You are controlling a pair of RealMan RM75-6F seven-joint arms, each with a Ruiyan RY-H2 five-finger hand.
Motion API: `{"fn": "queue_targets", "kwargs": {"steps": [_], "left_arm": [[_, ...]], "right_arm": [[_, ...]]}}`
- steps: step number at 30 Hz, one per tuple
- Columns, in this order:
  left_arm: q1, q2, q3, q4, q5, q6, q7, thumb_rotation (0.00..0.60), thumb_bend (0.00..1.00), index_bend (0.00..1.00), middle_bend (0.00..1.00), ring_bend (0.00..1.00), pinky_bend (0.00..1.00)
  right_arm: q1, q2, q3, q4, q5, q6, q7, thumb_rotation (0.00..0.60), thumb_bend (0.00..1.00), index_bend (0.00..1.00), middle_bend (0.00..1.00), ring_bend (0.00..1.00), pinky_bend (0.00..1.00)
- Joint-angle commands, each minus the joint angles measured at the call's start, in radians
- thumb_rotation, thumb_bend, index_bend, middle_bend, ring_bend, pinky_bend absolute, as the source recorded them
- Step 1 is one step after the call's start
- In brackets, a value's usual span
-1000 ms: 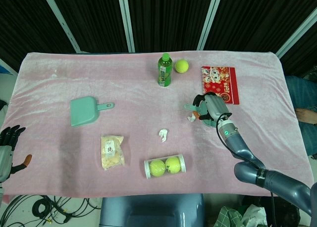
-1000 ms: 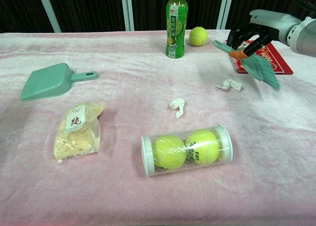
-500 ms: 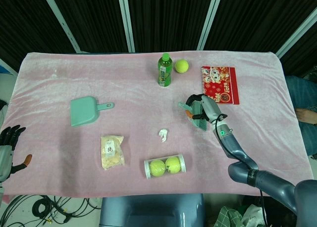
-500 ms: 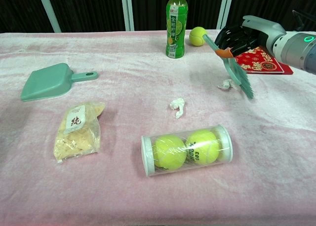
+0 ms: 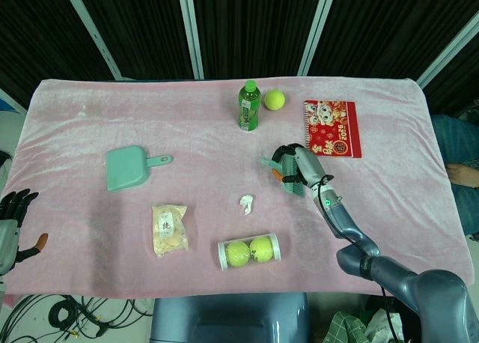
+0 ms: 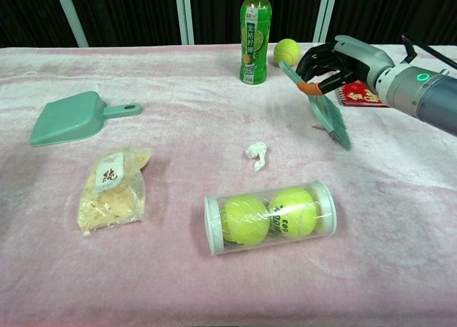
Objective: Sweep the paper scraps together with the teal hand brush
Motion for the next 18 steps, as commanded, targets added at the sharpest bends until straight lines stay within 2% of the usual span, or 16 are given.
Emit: {"fn": "queue_targets", "kwargs": {"steps": [1, 8, 10, 15, 18], "left_arm": [[0.0, 0.0, 0.0, 0.0, 0.001, 0.0, 0.0, 0.6, 0.31, 0.14, 0.08, 0.01, 0.17], [0.0, 0.001, 0.001, 0.001, 0.003, 0.0, -0.003, 0.6, 0.31, 0.14, 0.08, 0.01, 0.17], [0.0, 0.002, 0.002, 0.0, 0.003, -0.001, -0.004, 0.6, 0.31, 0.14, 0.08, 0.01, 0.18], [-0.002, 0.006, 0.003, -0.002, -0.002, -0.009, -0.006, 0.6, 0.31, 0.14, 0.08, 0.01, 0.19], [-0.002, 0.006, 0.003, -0.003, -0.001, -0.008, -0.005, 0.6, 0.31, 0.14, 0.08, 0.01, 0.19]], "right_arm": [[0.006, -0.005, 0.011, -0.024, 0.008, -0.001, 0.062, 0.6, 0.45, 0.68, 0.63, 0.32, 0.15], [-0.001, 0.027, 0.056, -0.158, 0.025, -0.026, 0.362, 0.6, 0.48, 0.69, 0.64, 0.33, 0.15], [-0.009, 0.041, 0.068, -0.233, 0.02, -0.031, 0.506, 0.6, 0.48, 0.69, 0.64, 0.33, 0.15], [-0.017, 0.109, 0.059, -0.345, -0.062, -0.035, 0.834, 0.6, 0.48, 0.69, 0.64, 0.33, 0.15], [-0.009, 0.129, 0.036, -0.337, -0.129, 0.0, 0.902, 0.6, 0.48, 0.69, 0.64, 0.33, 0.15]]}}
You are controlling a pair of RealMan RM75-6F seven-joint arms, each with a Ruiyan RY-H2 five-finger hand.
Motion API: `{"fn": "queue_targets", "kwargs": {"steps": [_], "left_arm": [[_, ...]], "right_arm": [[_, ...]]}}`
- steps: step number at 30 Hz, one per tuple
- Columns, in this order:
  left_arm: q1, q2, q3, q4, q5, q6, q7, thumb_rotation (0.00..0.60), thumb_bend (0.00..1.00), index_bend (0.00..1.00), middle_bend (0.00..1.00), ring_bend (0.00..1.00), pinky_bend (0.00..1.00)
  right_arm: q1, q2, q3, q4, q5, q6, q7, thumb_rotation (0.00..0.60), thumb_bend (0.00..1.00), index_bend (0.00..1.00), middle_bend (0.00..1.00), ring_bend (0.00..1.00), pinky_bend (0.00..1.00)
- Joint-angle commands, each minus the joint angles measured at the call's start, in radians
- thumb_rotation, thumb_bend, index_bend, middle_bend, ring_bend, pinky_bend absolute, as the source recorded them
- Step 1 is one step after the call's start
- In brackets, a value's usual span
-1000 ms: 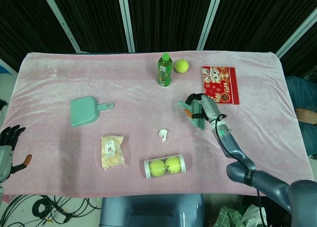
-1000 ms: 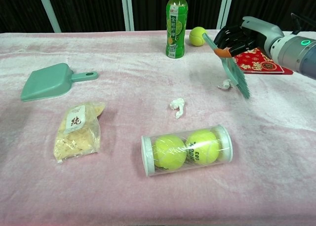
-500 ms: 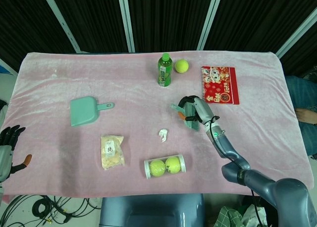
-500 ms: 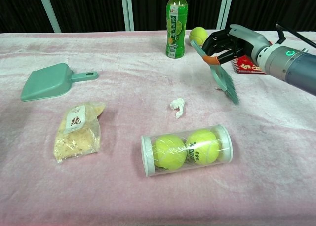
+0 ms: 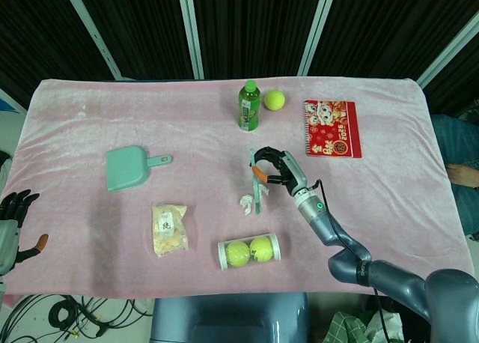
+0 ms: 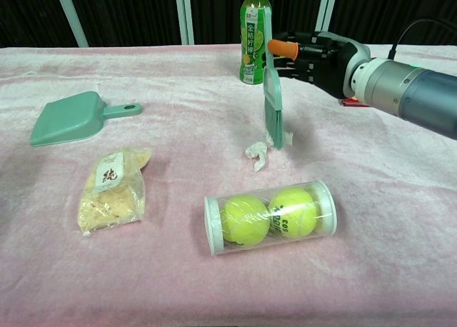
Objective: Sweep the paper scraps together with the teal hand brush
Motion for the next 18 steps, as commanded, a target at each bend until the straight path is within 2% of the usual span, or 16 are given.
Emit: {"fn": "queue_targets", "kwargs": {"steps": [1, 9, 13, 15, 18], "left_arm": [[0.001, 0.0, 0.0, 0.0, 0.0, 0.001, -0.001, 0.6, 0.31, 0.14, 0.08, 0.01, 0.19], [0.001, 0.001, 0.001, 0.0, 0.002, 0.001, -0.001, 0.6, 0.31, 0.14, 0.08, 0.01, 0.19], [0.001, 0.0, 0.002, 0.0, 0.003, 0.002, 0.001, 0.6, 0.31, 0.14, 0.08, 0.01, 0.19], [0.001, -0.001, 0.001, -0.001, 0.001, 0.002, 0.003, 0.6, 0.31, 0.15, 0.08, 0.01, 0.19], [0.001, -0.001, 0.001, -0.001, 0.001, 0.002, 0.005, 0.6, 0.31, 0.14, 0.08, 0.01, 0.19]], "right_arm": [[0.002, 0.062, -0.02, -0.069, -0.115, 0.036, 0.201, 0.6, 0.48, 0.69, 0.64, 0.33, 0.15], [0.01, 0.081, -0.052, -0.008, -0.144, 0.093, 0.035, 0.6, 0.48, 0.7, 0.64, 0.33, 0.15], [0.006, 0.077, -0.084, 0.051, -0.147, 0.099, -0.18, 0.6, 0.48, 0.7, 0.64, 0.33, 0.15], [0.006, 0.062, -0.12, 0.107, -0.165, 0.103, -0.382, 0.6, 0.48, 0.7, 0.64, 0.33, 0.15], [0.002, 0.041, -0.132, 0.124, -0.152, 0.111, -0.54, 0.6, 0.48, 0.7, 0.64, 0.33, 0.15]]}}
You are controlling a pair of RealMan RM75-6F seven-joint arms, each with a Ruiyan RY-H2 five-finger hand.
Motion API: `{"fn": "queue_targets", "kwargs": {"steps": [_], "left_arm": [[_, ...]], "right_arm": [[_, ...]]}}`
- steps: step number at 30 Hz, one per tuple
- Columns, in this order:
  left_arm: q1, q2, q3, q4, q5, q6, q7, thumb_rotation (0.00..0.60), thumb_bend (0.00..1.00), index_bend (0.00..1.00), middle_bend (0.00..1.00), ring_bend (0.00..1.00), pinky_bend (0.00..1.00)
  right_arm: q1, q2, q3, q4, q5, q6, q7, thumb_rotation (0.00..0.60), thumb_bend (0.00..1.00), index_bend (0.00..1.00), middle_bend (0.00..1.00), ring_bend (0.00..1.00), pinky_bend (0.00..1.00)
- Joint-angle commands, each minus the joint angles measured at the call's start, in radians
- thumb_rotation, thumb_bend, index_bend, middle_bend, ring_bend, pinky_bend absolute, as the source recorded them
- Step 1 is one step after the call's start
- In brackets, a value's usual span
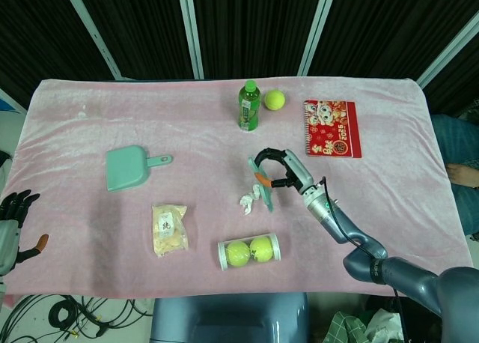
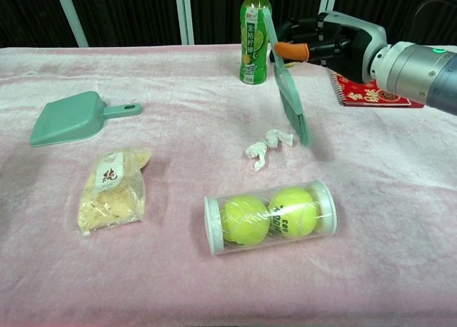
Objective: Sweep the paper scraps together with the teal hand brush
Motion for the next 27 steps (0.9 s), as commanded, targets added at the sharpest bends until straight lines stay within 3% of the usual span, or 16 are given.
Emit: {"fn": "queue_targets", "kwargs": {"steps": [1, 8, 16, 19, 22, 27], "left_arm": [[0.0, 0.0, 0.0, 0.0, 0.0, 0.0, 0.0, 0.6, 0.31, 0.14, 0.08, 0.01, 0.19], [0.0, 0.002, 0.0, -0.001, 0.0, -0.001, -0.002, 0.6, 0.31, 0.14, 0.08, 0.01, 0.19], [-0.001, 0.001, 0.001, 0.001, 0.0, -0.001, 0.0, 0.6, 0.31, 0.14, 0.08, 0.01, 0.19], [-0.001, 0.002, 0.0, -0.002, -0.003, -0.004, -0.003, 0.6, 0.31, 0.14, 0.08, 0.01, 0.2], [-0.002, 0.004, 0.001, -0.002, -0.003, -0.006, -0.006, 0.6, 0.31, 0.15, 0.08, 0.01, 0.22], [-0.002, 0.004, 0.001, -0.002, -0.002, -0.006, -0.005, 0.6, 0.31, 0.15, 0.08, 0.01, 0.23]], "right_arm": [[-0.003, -0.028, -0.06, 0.082, -0.007, 0.02, -0.353, 0.6, 0.48, 0.7, 0.64, 0.33, 0.15], [0.008, -0.047, -0.082, 0.07, 0.014, 0.003, -0.475, 0.6, 0.48, 0.71, 0.65, 0.33, 0.15], [0.014, -0.063, -0.085, 0.047, 0.039, -0.013, -0.478, 0.6, 0.5, 0.71, 0.66, 0.35, 0.15], [0.011, -0.085, -0.072, 0.036, 0.056, 0.002, -0.448, 0.6, 0.51, 0.71, 0.67, 0.35, 0.15], [0.003, -0.11, -0.044, -0.001, 0.079, 0.033, -0.329, 0.6, 0.51, 0.71, 0.67, 0.35, 0.15], [0.001, -0.107, -0.041, -0.04, 0.083, 0.028, -0.186, 0.6, 0.51, 0.71, 0.67, 0.35, 0.15]]}}
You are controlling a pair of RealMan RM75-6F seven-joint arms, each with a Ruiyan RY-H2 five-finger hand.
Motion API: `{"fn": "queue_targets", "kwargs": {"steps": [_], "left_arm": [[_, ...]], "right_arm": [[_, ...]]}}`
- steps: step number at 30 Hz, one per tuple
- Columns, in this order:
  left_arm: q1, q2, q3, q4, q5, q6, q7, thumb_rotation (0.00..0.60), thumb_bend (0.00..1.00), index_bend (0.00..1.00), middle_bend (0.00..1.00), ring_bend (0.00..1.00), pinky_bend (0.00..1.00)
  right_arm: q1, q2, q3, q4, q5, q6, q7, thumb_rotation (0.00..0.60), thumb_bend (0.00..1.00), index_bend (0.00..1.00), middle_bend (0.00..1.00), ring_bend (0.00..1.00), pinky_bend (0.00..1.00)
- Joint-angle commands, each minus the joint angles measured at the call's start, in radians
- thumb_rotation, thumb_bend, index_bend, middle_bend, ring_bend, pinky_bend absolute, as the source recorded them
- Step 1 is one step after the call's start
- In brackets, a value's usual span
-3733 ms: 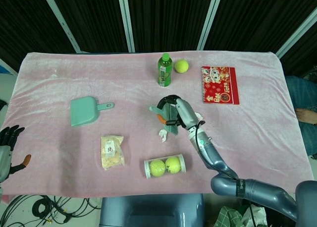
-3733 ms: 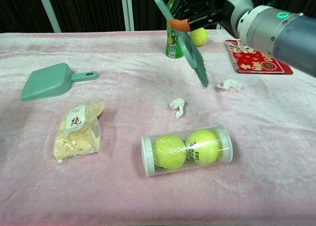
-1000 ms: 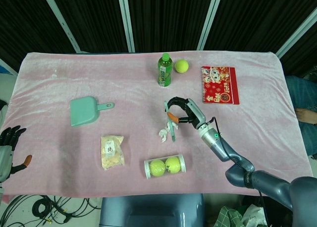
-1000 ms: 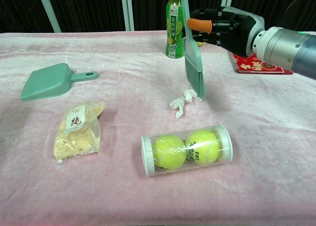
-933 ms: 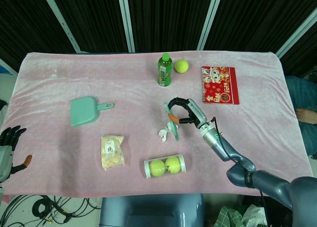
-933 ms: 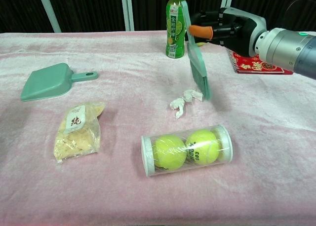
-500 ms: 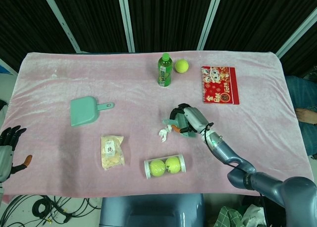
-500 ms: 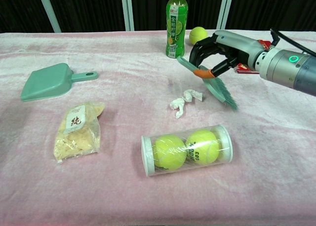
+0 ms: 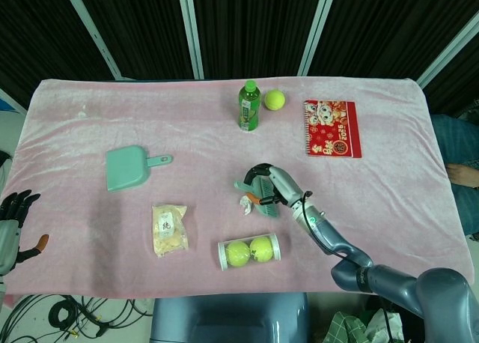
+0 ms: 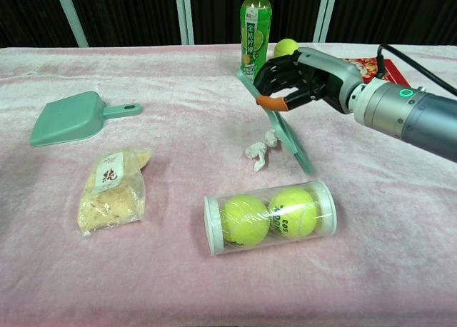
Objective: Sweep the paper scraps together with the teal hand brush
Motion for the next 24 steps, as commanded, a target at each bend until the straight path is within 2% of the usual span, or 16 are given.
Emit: {"fn": "queue_targets", "kwargs": {"steps": [1, 9, 13, 16, 18, 20, 24], "left_arm": [[0.0, 0.0, 0.0, 0.0, -0.001, -0.001, 0.0, 0.6, 0.31, 0.15, 0.08, 0.01, 0.23], [-0.002, 0.004, -0.003, -0.005, -0.008, -0.005, -0.003, 0.6, 0.31, 0.15, 0.08, 0.01, 0.23], [0.0, 0.002, -0.003, -0.003, -0.007, -0.002, -0.005, 0.6, 0.31, 0.15, 0.08, 0.01, 0.23], [0.0, 0.003, -0.002, -0.002, -0.006, -0.002, -0.006, 0.6, 0.31, 0.15, 0.08, 0.01, 0.23], [0.0, 0.003, -0.002, -0.002, -0.006, -0.002, -0.008, 0.6, 0.31, 0.15, 0.08, 0.01, 0.23], [-0.001, 0.003, -0.001, -0.001, -0.004, -0.003, -0.007, 0.6, 0.31, 0.15, 0.08, 0.01, 0.23], [-0.001, 0.003, -0.001, -0.002, -0.004, -0.002, -0.006, 0.6, 0.31, 0.15, 0.08, 0.01, 0.23]], "right_arm": [[-0.006, -0.007, 0.01, -0.047, 0.01, 0.007, 0.135, 0.6, 0.51, 0.71, 0.67, 0.35, 0.15], [-0.014, 0.014, -0.015, -0.118, -0.031, 0.026, 0.331, 0.6, 0.51, 0.71, 0.67, 0.35, 0.15], [-0.01, 0.038, -0.006, -0.149, -0.047, 0.046, 0.453, 0.6, 0.51, 0.71, 0.67, 0.35, 0.15], [-0.009, 0.058, 0.011, -0.139, -0.052, 0.078, 0.485, 0.6, 0.51, 0.71, 0.67, 0.35, 0.15], [-0.01, 0.072, 0.022, -0.123, -0.046, 0.091, 0.485, 0.6, 0.51, 0.71, 0.67, 0.35, 0.15], [-0.011, 0.082, 0.028, -0.088, -0.035, 0.095, 0.425, 0.6, 0.51, 0.71, 0.67, 0.35, 0.15], [-0.015, 0.083, 0.027, -0.026, -0.01, 0.092, 0.222, 0.6, 0.51, 0.71, 0.66, 0.35, 0.15]]}}
